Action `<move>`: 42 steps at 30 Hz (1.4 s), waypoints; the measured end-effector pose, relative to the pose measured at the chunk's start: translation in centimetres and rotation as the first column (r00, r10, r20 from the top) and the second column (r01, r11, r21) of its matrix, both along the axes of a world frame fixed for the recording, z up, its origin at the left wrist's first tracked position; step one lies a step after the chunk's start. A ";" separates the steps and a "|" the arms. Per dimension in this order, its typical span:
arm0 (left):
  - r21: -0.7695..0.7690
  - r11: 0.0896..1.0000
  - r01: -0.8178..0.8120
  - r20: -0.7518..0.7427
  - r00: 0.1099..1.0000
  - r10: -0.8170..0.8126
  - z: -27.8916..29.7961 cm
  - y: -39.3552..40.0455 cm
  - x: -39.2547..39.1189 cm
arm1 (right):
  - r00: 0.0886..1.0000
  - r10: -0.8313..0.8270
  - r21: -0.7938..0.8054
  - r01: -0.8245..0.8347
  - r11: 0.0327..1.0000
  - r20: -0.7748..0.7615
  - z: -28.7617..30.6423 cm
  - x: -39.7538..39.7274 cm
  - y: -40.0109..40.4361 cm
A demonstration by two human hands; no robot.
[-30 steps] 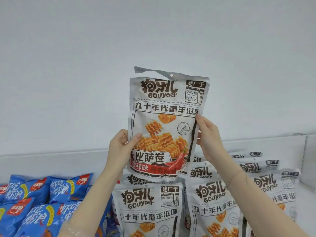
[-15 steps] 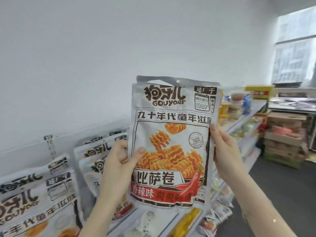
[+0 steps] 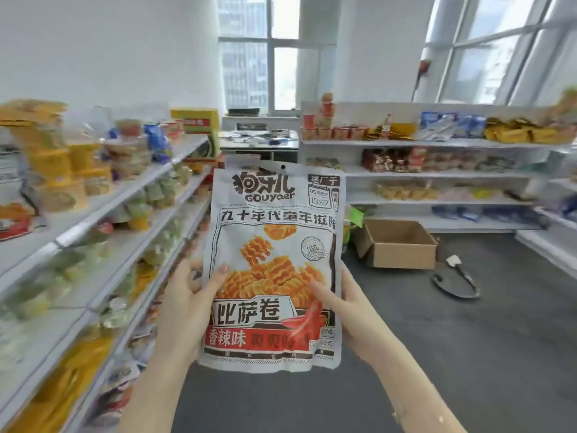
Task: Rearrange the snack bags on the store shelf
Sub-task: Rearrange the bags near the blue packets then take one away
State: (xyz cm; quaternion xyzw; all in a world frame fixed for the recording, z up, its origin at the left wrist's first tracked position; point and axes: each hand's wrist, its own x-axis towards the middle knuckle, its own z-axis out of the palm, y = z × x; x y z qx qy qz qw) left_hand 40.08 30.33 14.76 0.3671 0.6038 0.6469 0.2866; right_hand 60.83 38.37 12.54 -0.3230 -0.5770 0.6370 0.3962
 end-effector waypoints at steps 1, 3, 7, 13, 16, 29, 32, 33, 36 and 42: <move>-0.023 0.998 0.050 0.024 0.999 -0.049 -0.8 2.9 2.5 | 0.998 -0.061 -0.022 0.061 0.998 0.008 -0.7 2.8 1.7; -0.070 0.988 0.140 0.066 0.989 -0.135 -2.3 8.2 7.1 | 0.982 -0.191 -0.075 0.191 0.979 0.015 -1.8 7.6 5.1; -0.157 0.942 0.297 0.103 0.953 -0.283 -4.6 19.2 15.1 | 0.927 -0.373 -0.159 0.373 0.914 0.026 -4.1 16.1 12.8; -0.240 0.847 0.475 0.142 0.880 -0.453 -7.8 36.4 24.1 | 0.853 -0.521 -0.229 0.515 0.826 0.042 -8.3 25.3 26.7; -0.261 0.811 0.523 0.149 0.852 -0.502 -8.6 46.3 27.7 | 0.824 -0.564 -0.239 0.558 0.795 0.052 -9.2 28.9 35.5; -0.333 0.681 0.652 0.192 0.754 -0.628 -10.3 81.5 42.1 | 0.765 -0.629 -0.264 0.641 0.721 0.137 -9.8 43.9 68.6; -0.372 0.637 0.675 0.210 0.730 -0.651 -12.1 89.4 45.6 | 0.764 -0.623 -0.278 0.643 0.714 0.166 -11.8 47.6 76.4; -0.386 0.620 0.683 0.220 0.721 -0.657 -12.7 92.1 46.8 | 0.767 -0.618 -0.288 0.640 0.712 0.175 -12.5 48.9 79.1; -0.455 0.572 0.682 0.275 0.719 -0.638 -14.3 100.3 50.1 | 0.779 -0.584 -0.325 0.627 0.709 0.229 -14.0 52.7 87.8; -0.536 0.525 0.661 0.390 0.745 -0.541 -17.3 115.5 53.8 | 0.809 -0.497 -0.388 0.587 0.711 0.314 -17.1 57.1 105.6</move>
